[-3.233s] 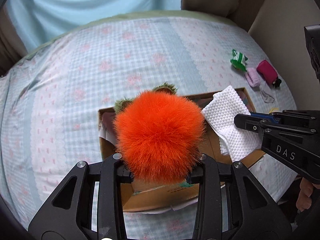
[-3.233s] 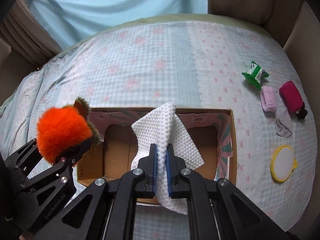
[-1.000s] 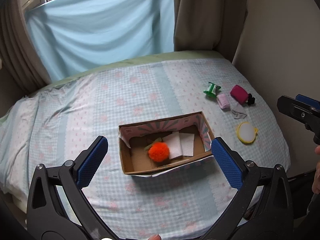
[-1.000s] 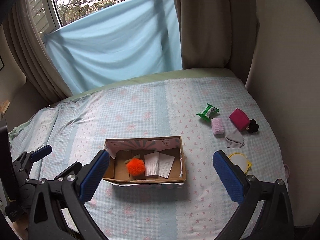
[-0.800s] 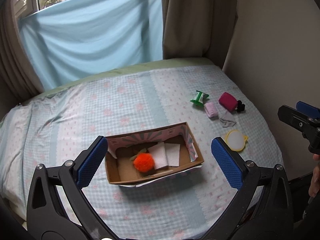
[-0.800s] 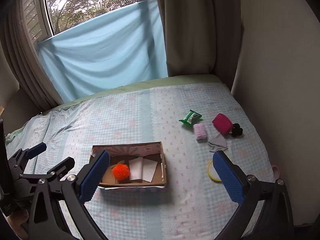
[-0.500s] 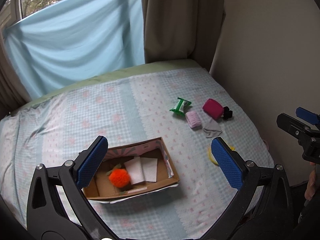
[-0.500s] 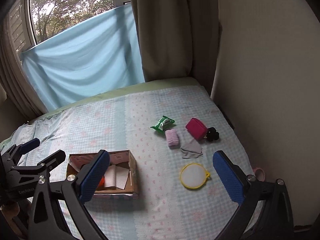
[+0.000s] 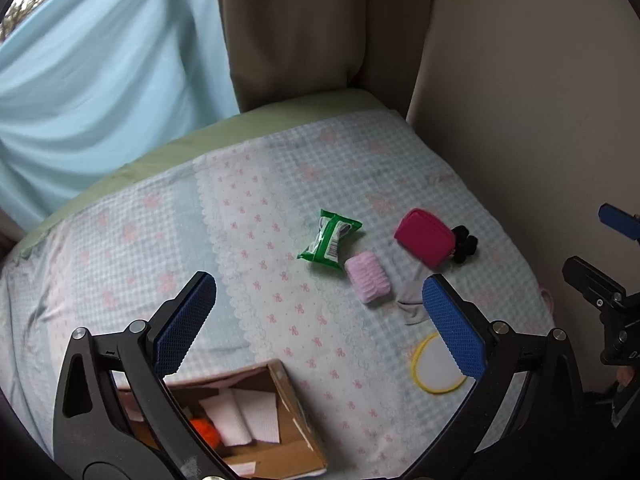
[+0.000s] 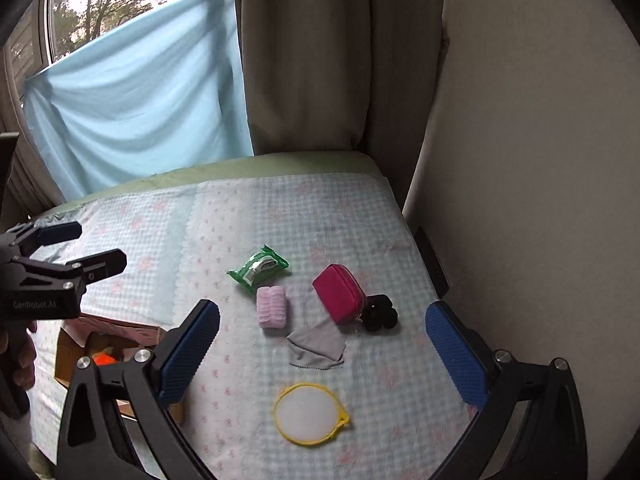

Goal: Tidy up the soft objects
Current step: 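Lift both tools away from the box toward the remaining items, then grasp the green wipe pack with the left tool while the right tool grasps the pink pouch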

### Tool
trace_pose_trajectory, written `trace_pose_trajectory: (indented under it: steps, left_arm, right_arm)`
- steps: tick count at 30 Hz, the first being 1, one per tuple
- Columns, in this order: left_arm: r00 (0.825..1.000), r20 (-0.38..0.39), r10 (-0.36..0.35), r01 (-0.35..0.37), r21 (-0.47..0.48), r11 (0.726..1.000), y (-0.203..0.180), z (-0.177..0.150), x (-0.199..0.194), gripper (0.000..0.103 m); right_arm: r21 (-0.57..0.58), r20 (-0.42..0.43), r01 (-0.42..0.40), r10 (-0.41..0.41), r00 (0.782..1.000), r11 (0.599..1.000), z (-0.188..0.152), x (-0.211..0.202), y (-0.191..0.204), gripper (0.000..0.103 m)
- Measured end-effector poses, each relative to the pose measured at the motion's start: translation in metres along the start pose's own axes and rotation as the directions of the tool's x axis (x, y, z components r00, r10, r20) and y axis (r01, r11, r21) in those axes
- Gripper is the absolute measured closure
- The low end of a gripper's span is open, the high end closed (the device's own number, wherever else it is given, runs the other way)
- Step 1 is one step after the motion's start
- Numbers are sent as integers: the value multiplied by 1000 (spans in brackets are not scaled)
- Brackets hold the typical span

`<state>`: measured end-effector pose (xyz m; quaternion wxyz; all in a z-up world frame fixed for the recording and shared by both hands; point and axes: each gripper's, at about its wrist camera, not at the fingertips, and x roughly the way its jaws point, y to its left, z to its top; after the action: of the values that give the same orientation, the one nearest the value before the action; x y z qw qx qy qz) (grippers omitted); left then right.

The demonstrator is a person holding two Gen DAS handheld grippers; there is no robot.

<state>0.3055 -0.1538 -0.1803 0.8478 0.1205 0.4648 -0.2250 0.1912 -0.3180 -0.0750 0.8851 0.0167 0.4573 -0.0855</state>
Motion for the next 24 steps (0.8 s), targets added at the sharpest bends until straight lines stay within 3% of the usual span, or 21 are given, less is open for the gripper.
trace_pose_trajectory:
  steps: [5, 11, 20, 24]
  left_arm:
    - [995, -95, -25, 28, 26, 999, -8, 25, 89, 0]
    - [981, -191, -37, 50, 64, 997, -14, 44, 187, 1]
    - [946, -322, -35, 76, 118, 990, -20, 30, 302, 9]
    - [936, -351, -35, 83, 123, 989, -20, 18, 328, 13]
  right_arm:
    - [-86, -51, -28, 23, 998, 996, 7, 72, -17, 0]
    - [-130, -127, -121, 105, 986, 984, 7, 159, -37, 1]
    - [-295, -196, -89, 30, 980, 951, -12, 276, -32, 1]
    - [-370, -216, -74, -9, 976, 926, -33, 306, -16, 15]
